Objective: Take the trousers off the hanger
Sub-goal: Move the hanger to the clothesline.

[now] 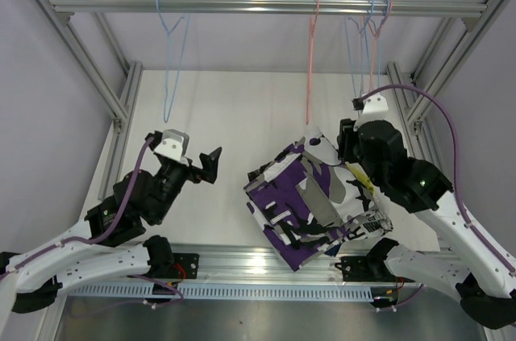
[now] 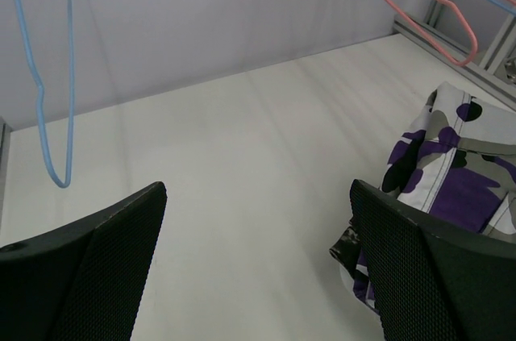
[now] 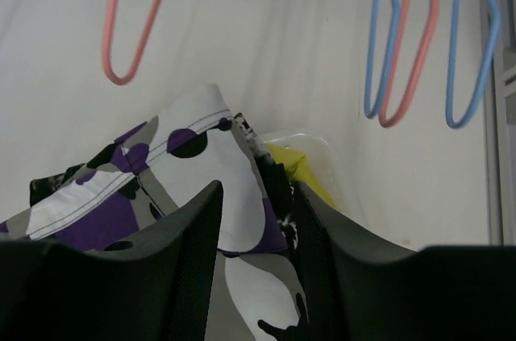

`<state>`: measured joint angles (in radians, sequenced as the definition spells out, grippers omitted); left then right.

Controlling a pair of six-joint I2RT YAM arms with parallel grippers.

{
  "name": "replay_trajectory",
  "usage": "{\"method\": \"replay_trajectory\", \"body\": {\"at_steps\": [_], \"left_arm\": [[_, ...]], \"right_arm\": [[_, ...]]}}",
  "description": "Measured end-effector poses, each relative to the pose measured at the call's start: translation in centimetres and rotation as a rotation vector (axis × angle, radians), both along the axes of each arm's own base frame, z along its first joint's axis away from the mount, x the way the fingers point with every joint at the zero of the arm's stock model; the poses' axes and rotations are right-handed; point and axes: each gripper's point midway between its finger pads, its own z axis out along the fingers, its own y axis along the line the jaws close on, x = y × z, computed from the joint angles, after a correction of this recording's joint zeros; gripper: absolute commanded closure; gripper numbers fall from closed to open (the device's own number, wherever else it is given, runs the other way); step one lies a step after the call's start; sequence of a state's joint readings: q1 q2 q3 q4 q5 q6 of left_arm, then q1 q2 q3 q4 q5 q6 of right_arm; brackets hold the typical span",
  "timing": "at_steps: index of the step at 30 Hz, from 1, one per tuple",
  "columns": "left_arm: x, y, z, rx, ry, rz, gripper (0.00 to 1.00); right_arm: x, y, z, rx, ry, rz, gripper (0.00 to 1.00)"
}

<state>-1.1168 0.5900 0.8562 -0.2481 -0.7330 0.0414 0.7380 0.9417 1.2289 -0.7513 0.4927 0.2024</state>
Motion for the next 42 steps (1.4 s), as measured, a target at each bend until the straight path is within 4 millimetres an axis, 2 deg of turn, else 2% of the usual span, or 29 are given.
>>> {"method": "replay_trajectory", "body": {"at_steps": [6,10,16,19,21,24,31,37,39,42], "left_arm": [[0.5,2.8,0.9,-0.021,-0.039,0.105,0.0],[0.9,5.3,1.7,-0.042,-0.06,0.203,0.01],[1.7,7.8,2.8,-0.033,-0.071,0.322,0.01],[2.7,9.3,2.6,-0.012,-0.047,0.404,0.01],[3.4,10.4,1.8,0.006,-0.02,0.46,0.01],[4.1,11.0,0.6,0.029,0.016,0.486,0.01],[6.9,10.0,-2.3,0.093,0.111,0.5,0.04],[9.5,10.4,-4.9,0.175,0.188,0.554,0.2],[10.0,10.5,-5.1,0.181,0.194,0.554,0.24],[10.4,10.3,-4.4,0.159,0.171,0.542,0.32]], "right_arm": [[-1.2,-2.1,-0.8,0.024,-0.04,-0.052,0.53],[-2.1,-3.2,-0.1,0.068,-0.083,-0.072,0.5],[-3.1,-4.2,1.1,0.122,-0.134,-0.082,0.49],[-3.3,-4.4,1.4,0.137,-0.143,-0.084,0.49],[-3.5,-4.5,1.5,0.147,-0.148,-0.085,0.47],[-3.9,-4.9,1.8,0.167,-0.162,-0.09,0.45],[-4.9,-6.0,2.8,0.213,-0.207,-0.101,0.43],[-5.5,-6.4,3.1,0.24,-0.226,-0.096,0.42],[-5.6,-6.4,3.1,0.243,-0.227,-0.095,0.42],[-5.7,-6.5,3.0,0.248,-0.23,-0.093,0.41]]}}
